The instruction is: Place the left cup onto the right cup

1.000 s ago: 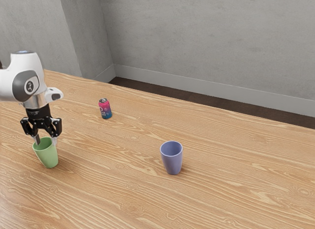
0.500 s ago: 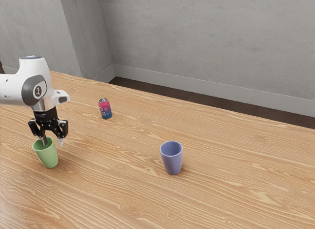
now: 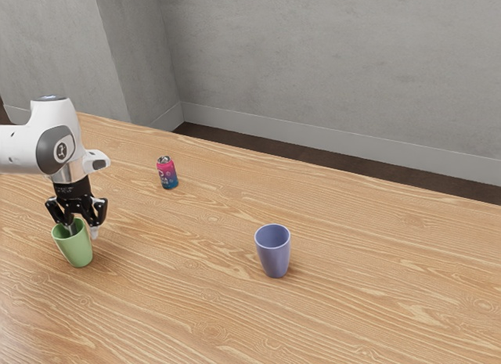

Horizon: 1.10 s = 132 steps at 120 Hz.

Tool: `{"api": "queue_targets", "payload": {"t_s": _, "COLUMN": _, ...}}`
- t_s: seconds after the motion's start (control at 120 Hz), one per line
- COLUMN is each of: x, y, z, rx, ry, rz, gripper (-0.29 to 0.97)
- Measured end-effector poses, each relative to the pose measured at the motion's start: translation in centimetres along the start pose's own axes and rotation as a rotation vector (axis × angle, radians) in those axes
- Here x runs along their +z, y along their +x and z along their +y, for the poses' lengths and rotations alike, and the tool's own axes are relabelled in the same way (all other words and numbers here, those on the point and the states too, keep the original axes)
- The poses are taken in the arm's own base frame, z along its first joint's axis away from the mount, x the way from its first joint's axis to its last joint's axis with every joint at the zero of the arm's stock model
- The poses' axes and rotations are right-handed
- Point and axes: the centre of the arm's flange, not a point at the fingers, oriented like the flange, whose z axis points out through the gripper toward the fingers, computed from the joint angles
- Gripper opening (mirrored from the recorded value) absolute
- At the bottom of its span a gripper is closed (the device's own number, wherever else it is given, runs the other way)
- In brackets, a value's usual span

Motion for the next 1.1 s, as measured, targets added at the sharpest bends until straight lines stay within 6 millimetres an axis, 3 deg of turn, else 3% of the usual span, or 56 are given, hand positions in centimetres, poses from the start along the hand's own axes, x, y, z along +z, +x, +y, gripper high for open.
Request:
{"api": "queue_targets", "payload": {"t_s": 0.342, "x": 0.1, "y": -0.1, "z": -0.4, "rx": -0.012, "ry": -0.007, "rz": -0.006, "gripper": -0.02}}
{"api": "queue_targets", "payload": {"t_s": 0.675, "x": -0.2, "y": -0.2, "z": -0.4, "rx": -0.016, "ry": -0.008, "rz": -0.002, "gripper": -0.09}}
{"api": "queue_targets", "payload": {"t_s": 0.942, "x": -3.0, "y": -1.0, "z": -0.2, "rx": -0.011, "ry": -0.016, "rz": 0.027, "gripper": -0.10}}
{"api": "queue_targets", "payload": {"t_s": 1.1, "x": -5.6, "y": -1.3, "z": 3.1, "rx": 0.051, "ry": -0.011, "rz": 0.036, "gripper": -0.11}}
